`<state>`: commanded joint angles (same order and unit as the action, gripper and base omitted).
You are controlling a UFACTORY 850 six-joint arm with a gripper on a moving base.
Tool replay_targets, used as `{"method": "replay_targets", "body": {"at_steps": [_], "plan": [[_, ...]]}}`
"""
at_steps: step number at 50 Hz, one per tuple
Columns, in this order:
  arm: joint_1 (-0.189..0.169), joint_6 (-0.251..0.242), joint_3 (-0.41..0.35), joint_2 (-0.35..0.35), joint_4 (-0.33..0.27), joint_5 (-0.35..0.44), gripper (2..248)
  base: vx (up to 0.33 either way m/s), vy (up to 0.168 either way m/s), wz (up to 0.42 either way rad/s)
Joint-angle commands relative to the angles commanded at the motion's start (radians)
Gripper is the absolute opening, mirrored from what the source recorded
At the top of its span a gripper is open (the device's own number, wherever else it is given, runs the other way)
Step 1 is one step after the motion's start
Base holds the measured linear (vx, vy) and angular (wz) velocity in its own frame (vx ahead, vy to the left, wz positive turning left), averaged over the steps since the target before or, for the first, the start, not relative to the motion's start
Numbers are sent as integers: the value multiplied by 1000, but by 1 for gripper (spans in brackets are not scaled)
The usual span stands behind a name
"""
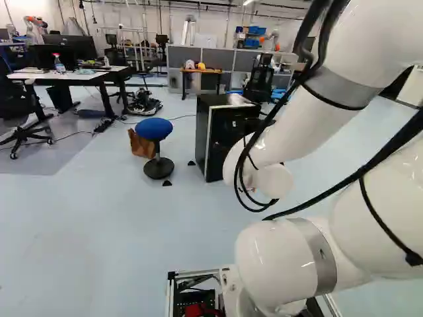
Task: Grab a drink from the fridge
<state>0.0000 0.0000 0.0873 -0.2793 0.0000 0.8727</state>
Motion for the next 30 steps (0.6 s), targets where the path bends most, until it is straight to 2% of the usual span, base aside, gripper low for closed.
{"method": "replay_targets", "body": {"at_steps": [15,30], "plan": [[0,0,0,0,0,0,247,163,-19,-12],[0,0,0,0,0,0,247,141,-75,23]]}}
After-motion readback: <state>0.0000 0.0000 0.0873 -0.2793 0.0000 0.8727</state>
